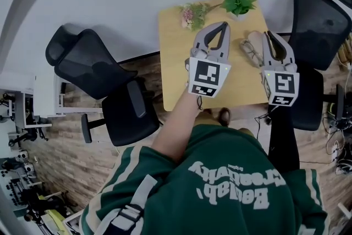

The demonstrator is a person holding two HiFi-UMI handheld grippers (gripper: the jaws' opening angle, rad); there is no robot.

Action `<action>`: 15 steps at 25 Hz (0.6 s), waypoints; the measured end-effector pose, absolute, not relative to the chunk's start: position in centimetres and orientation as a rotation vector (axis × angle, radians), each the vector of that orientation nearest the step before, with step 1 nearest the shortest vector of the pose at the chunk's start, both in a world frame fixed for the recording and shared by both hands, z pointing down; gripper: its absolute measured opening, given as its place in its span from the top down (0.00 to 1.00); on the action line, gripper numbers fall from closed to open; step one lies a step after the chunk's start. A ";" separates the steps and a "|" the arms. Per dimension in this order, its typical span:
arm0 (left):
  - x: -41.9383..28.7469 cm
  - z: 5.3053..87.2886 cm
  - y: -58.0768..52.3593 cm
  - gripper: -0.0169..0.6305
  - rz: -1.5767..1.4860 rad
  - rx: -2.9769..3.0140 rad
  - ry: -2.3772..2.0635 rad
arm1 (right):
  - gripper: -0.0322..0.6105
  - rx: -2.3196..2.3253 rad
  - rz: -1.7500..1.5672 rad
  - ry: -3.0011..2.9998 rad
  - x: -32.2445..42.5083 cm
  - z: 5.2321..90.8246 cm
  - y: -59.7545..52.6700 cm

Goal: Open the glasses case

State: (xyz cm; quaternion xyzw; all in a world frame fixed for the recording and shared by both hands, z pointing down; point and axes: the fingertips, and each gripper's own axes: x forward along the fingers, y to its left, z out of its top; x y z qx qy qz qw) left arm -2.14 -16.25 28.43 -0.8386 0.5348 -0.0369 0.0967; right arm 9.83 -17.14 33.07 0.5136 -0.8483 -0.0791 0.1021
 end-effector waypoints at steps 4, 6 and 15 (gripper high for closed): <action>-2.8 28.3 -16.2 0.95 -0.100 -2.483 1.604 | 0.89 1.526 -0.237 -2.501 10.0 32.7 -17.0; -2.7 28.4 -16.4 0.95 -0.095 -2.485 1.602 | 0.89 1.532 -0.241 -2.494 10.0 32.7 -17.0; -2.4 28.1 -16.7 0.95 -0.081 -2.467 1.582 | 0.94 1.522 -0.209 -2.540 10.4 32.5 -16.9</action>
